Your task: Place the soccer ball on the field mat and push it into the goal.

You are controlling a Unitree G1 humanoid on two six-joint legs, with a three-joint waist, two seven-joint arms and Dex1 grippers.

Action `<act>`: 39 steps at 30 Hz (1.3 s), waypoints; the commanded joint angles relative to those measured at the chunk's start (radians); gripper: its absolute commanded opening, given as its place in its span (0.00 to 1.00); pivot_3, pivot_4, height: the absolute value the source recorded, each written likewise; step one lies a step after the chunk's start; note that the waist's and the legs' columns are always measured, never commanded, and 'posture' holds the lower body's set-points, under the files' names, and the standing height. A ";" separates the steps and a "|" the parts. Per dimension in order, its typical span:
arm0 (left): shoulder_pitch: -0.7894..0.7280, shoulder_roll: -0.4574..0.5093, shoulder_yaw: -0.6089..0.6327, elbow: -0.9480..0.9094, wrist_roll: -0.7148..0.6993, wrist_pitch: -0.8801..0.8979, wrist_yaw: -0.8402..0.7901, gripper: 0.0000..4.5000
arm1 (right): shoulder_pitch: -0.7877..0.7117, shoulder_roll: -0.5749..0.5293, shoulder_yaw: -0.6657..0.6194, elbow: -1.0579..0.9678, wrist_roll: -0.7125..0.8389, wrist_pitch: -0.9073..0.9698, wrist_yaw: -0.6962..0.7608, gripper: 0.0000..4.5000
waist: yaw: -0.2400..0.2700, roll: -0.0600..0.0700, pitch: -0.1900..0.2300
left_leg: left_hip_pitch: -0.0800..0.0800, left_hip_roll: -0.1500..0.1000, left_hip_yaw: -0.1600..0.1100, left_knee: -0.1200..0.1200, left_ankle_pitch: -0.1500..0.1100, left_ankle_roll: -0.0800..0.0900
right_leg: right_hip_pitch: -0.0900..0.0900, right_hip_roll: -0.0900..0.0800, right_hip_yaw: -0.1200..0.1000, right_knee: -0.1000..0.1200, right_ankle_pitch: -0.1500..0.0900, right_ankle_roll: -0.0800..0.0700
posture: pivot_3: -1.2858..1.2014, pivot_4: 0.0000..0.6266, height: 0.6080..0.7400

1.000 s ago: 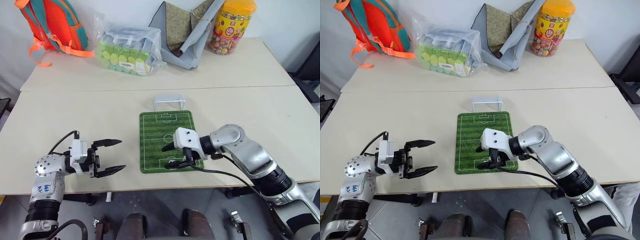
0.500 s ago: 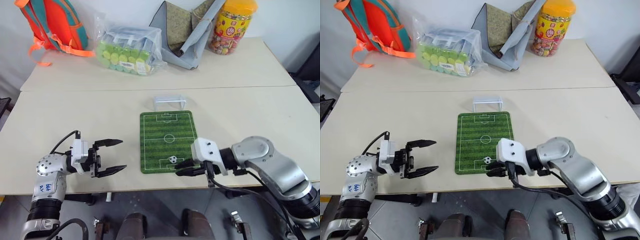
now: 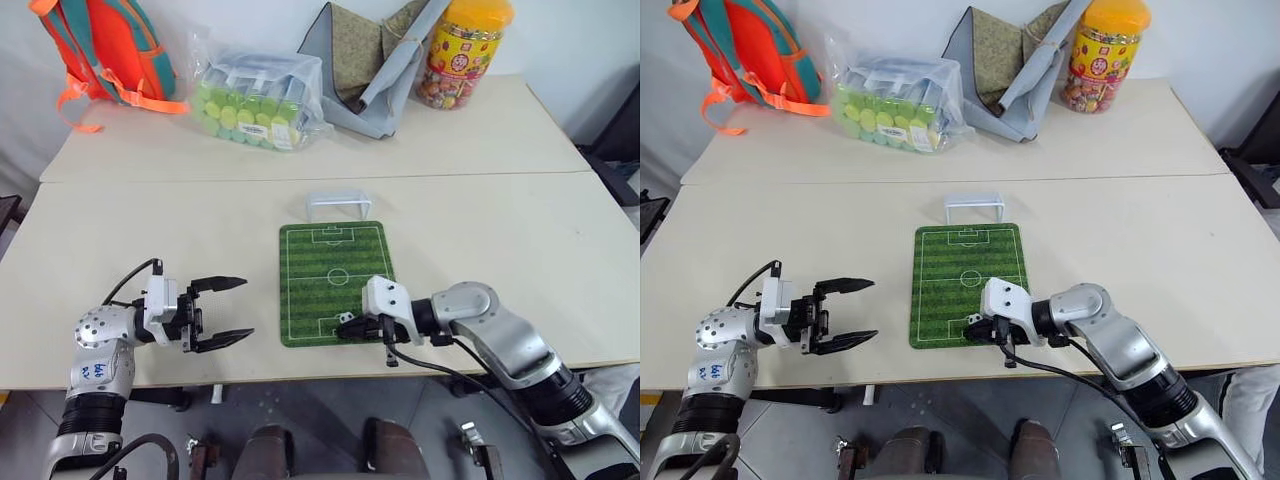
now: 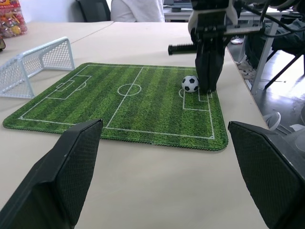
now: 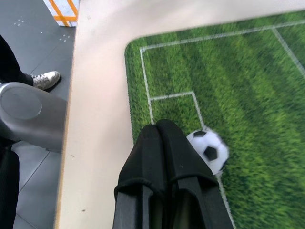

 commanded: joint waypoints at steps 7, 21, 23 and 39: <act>-0.033 0.007 0.014 0.009 0.002 -0.023 0.009 1.00 | -0.249 0.069 -0.156 0.314 -0.076 -0.154 -0.158 0.01 | -0.006 0.000 0.000 | 0.000 0.000 0.000 0.001 0.000 0.000 | 0.000 0.000 0.000 0.001 0.000 0.000 | 0.52 0.24 1.00; -0.135 -0.001 0.024 0.136 0.044 0.016 0.124 1.00 | -0.160 -0.076 -0.342 0.278 -0.028 -0.089 -0.143 0.01 | 0.002 0.000 0.000 | 0.000 0.001 0.001 -0.002 0.000 0.000 | -0.001 0.001 -0.001 -0.001 0.000 0.000 | 0.52 0.24 1.00; -0.132 0.006 0.039 0.135 0.045 0.027 0.156 1.00 | -0.101 -0.124 -0.380 0.309 -0.003 -0.155 -0.080 0.04 | 0.001 -0.001 0.001 | 0.000 0.001 0.001 -0.002 0.000 0.000 | -0.001 0.001 0.000 -0.002 0.000 0.000 | 0.52 0.24 1.00; 0.032 0.067 0.186 0.023 -0.014 0.121 0.288 1.00 | -0.056 -0.228 -0.550 0.787 0.149 -0.553 0.367 1.00 | -0.025 -0.001 0.001 | 0.002 0.003 0.003 -0.002 -0.001 -0.001 | 0.001 0.003 0.000 -0.002 0.000 0.000 | 0.52 0.24 1.00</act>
